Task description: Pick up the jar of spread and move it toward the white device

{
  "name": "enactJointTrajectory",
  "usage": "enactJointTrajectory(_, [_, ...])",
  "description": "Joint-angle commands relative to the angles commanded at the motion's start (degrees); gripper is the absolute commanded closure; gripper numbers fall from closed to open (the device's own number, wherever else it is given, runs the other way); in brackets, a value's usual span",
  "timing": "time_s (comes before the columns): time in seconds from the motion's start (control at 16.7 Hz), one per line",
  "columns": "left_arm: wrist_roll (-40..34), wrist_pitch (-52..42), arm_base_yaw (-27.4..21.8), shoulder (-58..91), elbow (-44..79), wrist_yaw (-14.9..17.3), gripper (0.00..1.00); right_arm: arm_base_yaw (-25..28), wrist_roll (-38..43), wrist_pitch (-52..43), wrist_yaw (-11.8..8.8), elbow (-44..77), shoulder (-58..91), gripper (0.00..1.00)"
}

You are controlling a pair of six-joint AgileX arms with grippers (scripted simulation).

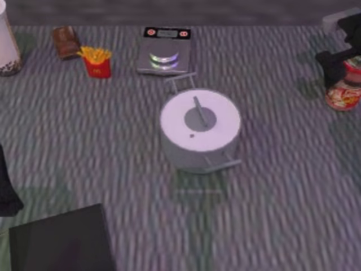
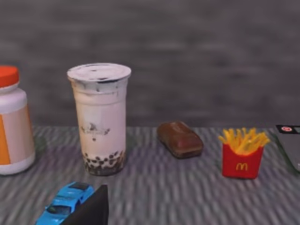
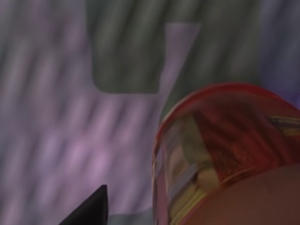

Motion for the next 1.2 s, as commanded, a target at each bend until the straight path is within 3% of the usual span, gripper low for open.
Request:
enactJointTrajectory(0.78, [0.0,0.0,0.0,0.0,0.0,0.0,0.0,0.0,0.0,0.0,0.0,0.0,0.0,0.98])
enactJointTrajectory(1.2, [0.0,0.0,0.0,0.0,0.0,0.0,0.0,0.0,0.0,0.0,0.0,0.0,0.0,1.0])
